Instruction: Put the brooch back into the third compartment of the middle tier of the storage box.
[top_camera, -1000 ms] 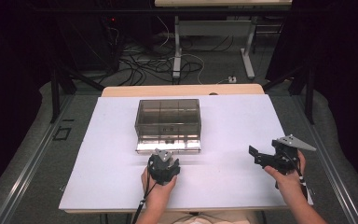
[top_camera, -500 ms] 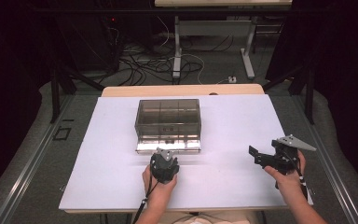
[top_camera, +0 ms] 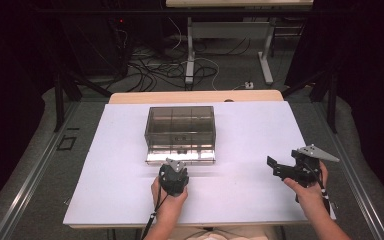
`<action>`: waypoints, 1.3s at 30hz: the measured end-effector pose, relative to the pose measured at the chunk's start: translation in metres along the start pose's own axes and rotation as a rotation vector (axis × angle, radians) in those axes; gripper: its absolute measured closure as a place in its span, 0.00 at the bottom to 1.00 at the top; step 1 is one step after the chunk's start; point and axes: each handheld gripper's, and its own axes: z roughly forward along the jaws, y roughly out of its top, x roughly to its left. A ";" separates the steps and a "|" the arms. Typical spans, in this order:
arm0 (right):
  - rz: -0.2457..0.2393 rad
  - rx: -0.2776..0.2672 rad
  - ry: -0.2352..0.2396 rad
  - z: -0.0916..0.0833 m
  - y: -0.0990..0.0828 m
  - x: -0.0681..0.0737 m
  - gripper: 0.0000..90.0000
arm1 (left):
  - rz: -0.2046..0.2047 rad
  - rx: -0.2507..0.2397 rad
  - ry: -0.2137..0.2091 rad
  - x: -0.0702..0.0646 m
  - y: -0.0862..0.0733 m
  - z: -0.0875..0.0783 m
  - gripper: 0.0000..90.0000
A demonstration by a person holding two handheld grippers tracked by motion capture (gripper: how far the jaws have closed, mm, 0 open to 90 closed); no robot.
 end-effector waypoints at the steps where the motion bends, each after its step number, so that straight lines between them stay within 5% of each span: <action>1: -0.001 -0.005 0.001 0.001 0.000 0.000 0.03 | 0.000 0.000 0.000 0.000 0.000 0.000 0.83; 17: 0.001 0.003 0.001 0.000 0.000 0.000 0.03 | 0.007 0.001 -0.011 0.003 -0.002 -0.003 0.95; 32: 0.003 0.009 -0.002 0.000 0.000 0.001 0.04 | -0.030 0.000 -0.017 0.007 -0.004 -0.004 0.99; 35: 0.007 -0.027 -0.006 0.003 -0.001 0.001 0.04 | -0.037 0.001 -0.018 0.008 -0.004 -0.004 0.99; 36: 0.003 0.013 -0.001 0.000 0.000 0.001 0.04 | -0.037 0.001 -0.018 0.008 -0.004 -0.004 0.99; 39: 0.003 0.005 0.002 0.000 0.000 0.000 0.04 | -0.040 0.002 -0.019 0.009 -0.004 -0.004 0.99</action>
